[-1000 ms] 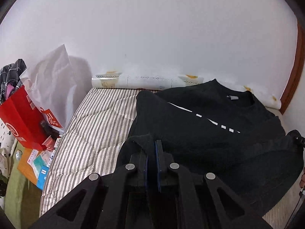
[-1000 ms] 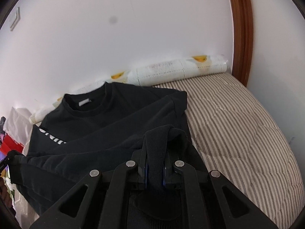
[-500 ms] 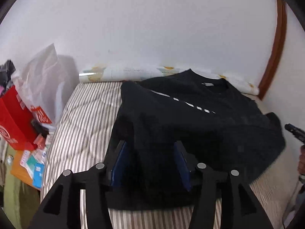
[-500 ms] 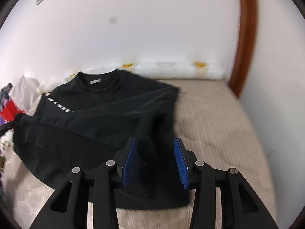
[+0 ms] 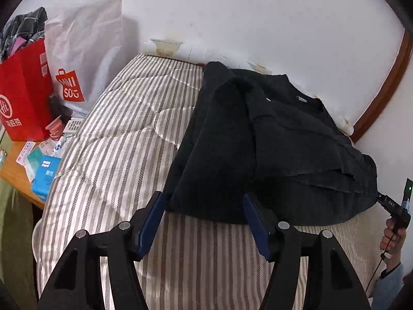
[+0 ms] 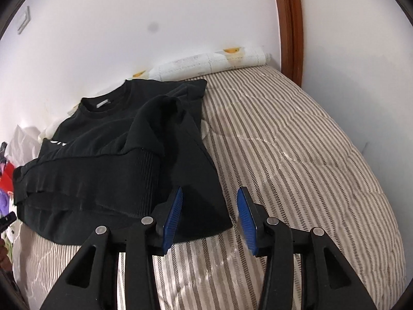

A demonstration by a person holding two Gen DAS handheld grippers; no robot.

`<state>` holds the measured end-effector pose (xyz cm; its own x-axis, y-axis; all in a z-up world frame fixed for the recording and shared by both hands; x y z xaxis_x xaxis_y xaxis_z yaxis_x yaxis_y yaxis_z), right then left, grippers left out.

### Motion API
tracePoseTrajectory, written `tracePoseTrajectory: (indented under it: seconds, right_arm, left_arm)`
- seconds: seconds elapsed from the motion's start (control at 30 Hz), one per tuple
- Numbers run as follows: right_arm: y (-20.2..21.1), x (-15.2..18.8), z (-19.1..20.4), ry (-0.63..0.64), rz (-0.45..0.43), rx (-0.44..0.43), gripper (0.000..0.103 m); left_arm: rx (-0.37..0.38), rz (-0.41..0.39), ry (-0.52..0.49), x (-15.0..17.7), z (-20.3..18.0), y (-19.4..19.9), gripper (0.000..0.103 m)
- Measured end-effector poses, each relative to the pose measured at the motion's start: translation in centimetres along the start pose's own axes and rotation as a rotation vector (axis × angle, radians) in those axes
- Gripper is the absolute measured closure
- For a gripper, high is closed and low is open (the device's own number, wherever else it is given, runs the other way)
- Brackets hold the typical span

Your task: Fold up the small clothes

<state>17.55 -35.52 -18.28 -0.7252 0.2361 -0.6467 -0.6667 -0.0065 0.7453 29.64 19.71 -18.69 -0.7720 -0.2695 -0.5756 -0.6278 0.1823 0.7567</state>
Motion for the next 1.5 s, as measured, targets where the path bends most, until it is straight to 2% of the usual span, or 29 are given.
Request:
tracePoseTrajectory:
  seconds: [0.17,0.37,0.4,0.43,0.5,0.63,0.7,0.87,1.1,1.3,1.43,1.5]
  right_arm:
    - [-1.7,-0.1,0.2,-0.006,0.008,0.022,0.059]
    - [-3.4,-0.5,0.9,-0.003,0.039,0.015,0.061]
    - [-3.6,-0.5,1.0,-0.009,0.043,0.004,0.068]
    - [-3.7,-0.5,1.2,-0.012,0.045,-0.019,0.078]
    - [-3.4,-0.5,1.6,0.003,0.038,-0.024,0.083]
    - [-2.4,-0.3,2.2,0.012,0.016,0.005,0.089]
    - [-1.5,-0.1,2.0,-0.019,0.010,-0.014,0.090]
    - [1.4,1.2,2.3,0.013,-0.011,-0.019,0.090]
    - [5.2,4.5,1.2,0.041,-0.014,-0.006,0.090]
    - [7.1,6.6,-0.2,0.043,-0.013,0.024,0.093]
    - [7.6,7.4,-0.3,0.026,-0.004,0.048,0.092]
    - [8.2,7.2,0.0,0.037,-0.004,0.095,0.090]
  left_arm:
    - [0.020,0.033,0.017,-0.4,0.5,-2.2,0.043]
    - [-0.011,-0.009,-0.045,-0.6,-0.6,-3.2,0.044]
    - [-0.023,-0.013,-0.052,-0.6,-0.7,-3.2,0.050]
    - [-0.034,-0.017,-0.061,-0.5,-0.8,-3.1,0.063]
    - [-0.038,-0.026,-0.077,-0.4,-1.0,-2.8,0.082]
    - [-0.047,-0.036,-0.108,0.0,-1.4,-1.5,0.092]
    - [-0.038,-0.036,-0.102,0.2,-1.5,-0.6,0.094]
    - [-0.031,-0.039,-0.128,1.5,-1.7,1.6,0.095]
    - [-0.002,-0.007,-0.137,5.6,-2.1,4.4,0.095]
    - [-0.023,0.011,-0.193,9.5,-3.4,6.8,0.094]
    - [-0.055,-0.003,-0.224,10.4,-3.8,7.5,0.094]
    - [-0.054,-0.002,-0.220,10.4,-3.7,7.8,0.093]
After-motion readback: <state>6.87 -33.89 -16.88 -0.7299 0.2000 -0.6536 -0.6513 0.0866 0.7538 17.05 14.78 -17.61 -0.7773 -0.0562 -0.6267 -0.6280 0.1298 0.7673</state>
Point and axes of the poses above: each gripper's, at about its wrist camera, not at the fingertips, and y roughly against the way its jaws point, z to its left, x to its underside, the point moved 4 cm from there along -y, roughly the way its jaws point, and after that the axes turned 3 degrees about y, right-handed, at the moved point
